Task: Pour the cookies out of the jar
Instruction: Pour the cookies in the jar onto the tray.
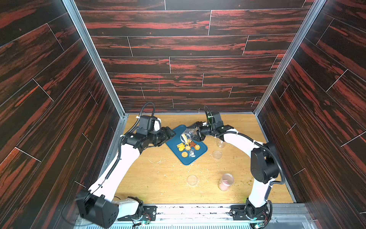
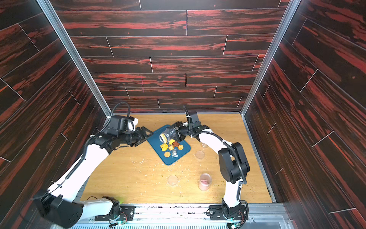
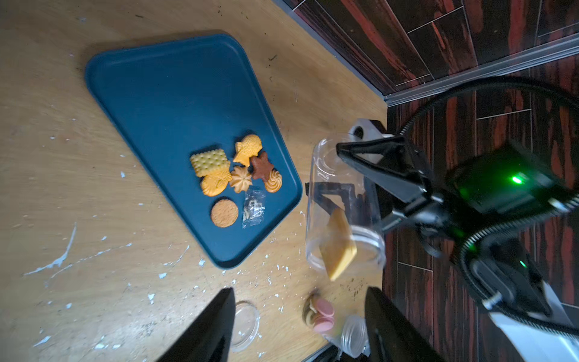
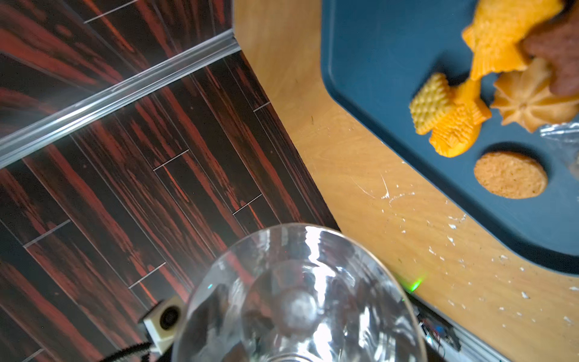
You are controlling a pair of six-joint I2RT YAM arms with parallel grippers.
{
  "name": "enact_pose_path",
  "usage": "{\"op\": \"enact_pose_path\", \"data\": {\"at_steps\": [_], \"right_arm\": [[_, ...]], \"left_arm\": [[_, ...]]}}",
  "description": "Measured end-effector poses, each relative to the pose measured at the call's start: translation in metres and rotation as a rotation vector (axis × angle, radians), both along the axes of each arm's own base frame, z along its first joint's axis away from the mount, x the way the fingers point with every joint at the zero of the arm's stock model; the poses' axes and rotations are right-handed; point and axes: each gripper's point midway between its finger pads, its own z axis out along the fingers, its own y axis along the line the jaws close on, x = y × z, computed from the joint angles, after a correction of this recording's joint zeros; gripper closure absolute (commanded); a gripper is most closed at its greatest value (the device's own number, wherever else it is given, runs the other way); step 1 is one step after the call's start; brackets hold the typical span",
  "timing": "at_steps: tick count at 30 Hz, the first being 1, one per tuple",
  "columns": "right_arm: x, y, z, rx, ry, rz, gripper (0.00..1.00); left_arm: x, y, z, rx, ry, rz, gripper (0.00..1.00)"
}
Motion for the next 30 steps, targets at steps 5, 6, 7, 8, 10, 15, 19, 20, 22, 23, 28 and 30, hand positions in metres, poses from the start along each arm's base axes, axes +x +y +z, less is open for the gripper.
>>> {"op": "enact_pose_path", "data": {"at_steps": [5,6,7,8,10,15,19,20,22,23,28,30], "right_arm": [[-0.012,0.012,0.009,0.018,-0.018,0.036,0.34],[-0.016,0.016,0.010,0.030,-0.014,0.049,0.34],[-0.020,0.020,0.010,0.045,-0.004,0.064,0.34],[-0.025,0.023,0.010,0.060,0.006,0.076,0.34],[-0.034,0.031,0.006,0.086,0.034,0.095,0.34],[-0.046,0.037,-0.001,0.109,0.080,0.117,0.34],[-0.044,0.029,-0.002,0.122,0.084,0.097,0.34],[-0.043,0.026,-0.003,0.126,0.087,0.087,0.34],[-0.041,0.018,-0.005,0.138,0.100,0.063,0.35],[-0.039,0.014,-0.006,0.147,0.102,0.048,0.35],[-0.005,-0.008,-0.001,0.016,-0.029,-0.019,0.35],[0.033,-0.018,0.036,-0.141,-0.290,-0.066,0.35]], "left_arm": [[0.013,0.002,-0.003,0.011,-0.019,0.042,0.33],[0.018,0.006,0.000,0.005,-0.035,0.066,0.33],[0.023,0.010,0.002,-0.003,-0.046,0.089,0.33],[0.027,0.013,0.004,-0.012,-0.054,0.107,0.33],[0.035,0.014,0.005,-0.024,-0.063,0.131,0.33],[0.048,-0.027,0.002,-0.037,-0.043,0.051,0.33],[0.043,-0.024,-0.011,-0.038,-0.012,0.058,0.33],[0.043,-0.016,-0.015,-0.042,-0.003,0.082,0.33],[0.042,-0.007,-0.022,-0.053,0.017,0.114,0.33],[0.043,-0.003,-0.023,-0.060,0.027,0.130,0.33],[0.042,-0.003,-0.022,-0.064,0.030,0.132,0.32],[0.037,0.001,-0.022,-0.053,0.027,0.133,0.32]]}}
